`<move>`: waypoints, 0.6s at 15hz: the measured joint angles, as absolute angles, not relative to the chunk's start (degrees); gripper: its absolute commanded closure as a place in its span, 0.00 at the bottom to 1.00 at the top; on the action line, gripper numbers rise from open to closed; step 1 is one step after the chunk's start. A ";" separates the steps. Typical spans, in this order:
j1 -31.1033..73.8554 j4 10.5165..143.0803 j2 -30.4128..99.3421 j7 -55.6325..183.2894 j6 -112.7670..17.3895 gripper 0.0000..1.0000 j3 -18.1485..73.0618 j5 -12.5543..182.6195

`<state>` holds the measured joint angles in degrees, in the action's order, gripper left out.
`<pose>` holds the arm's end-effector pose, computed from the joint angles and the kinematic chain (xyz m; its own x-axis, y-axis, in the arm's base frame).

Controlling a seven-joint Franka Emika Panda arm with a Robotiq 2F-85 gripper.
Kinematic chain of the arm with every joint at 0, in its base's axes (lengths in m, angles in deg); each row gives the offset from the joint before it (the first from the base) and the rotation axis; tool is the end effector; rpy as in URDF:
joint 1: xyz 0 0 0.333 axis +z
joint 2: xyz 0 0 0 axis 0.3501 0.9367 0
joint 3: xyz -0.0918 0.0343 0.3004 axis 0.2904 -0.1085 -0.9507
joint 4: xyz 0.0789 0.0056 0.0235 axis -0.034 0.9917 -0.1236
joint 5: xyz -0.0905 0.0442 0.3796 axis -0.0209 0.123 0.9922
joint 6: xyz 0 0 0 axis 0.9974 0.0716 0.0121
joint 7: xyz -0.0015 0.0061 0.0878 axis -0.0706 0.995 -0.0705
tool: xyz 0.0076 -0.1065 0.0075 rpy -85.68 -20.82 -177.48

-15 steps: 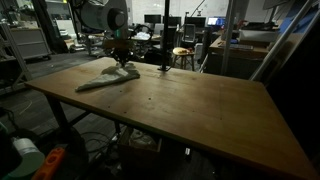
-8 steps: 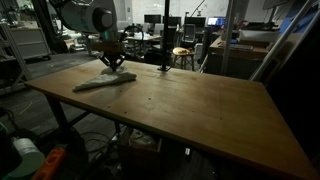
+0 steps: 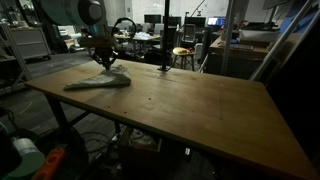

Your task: Fold the towel twice diagonally

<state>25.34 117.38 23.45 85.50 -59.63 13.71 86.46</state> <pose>0.5131 0.1342 0.3143 0.8313 0.5390 0.1353 0.5386 -0.8415 0.0430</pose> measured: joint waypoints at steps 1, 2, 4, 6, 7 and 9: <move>25.50 117.84 22.75 85.01 -59.51 0.99 13.72 85.79; 25.67 118.27 22.02 84.46 -59.30 0.99 13.72 85.02; 26.01 118.69 20.69 83.22 -58.14 0.99 13.72 83.20; 26.43 118.74 19.49 81.84 -56.55 0.99 13.72 81.33; 26.63 118.74 18.83 81.14 -55.74 0.99 13.72 80.61; 27.04 118.66 17.41 79.57 -53.88 0.99 13.72 79.07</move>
<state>27.04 118.66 17.41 79.57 -53.88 13.72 79.07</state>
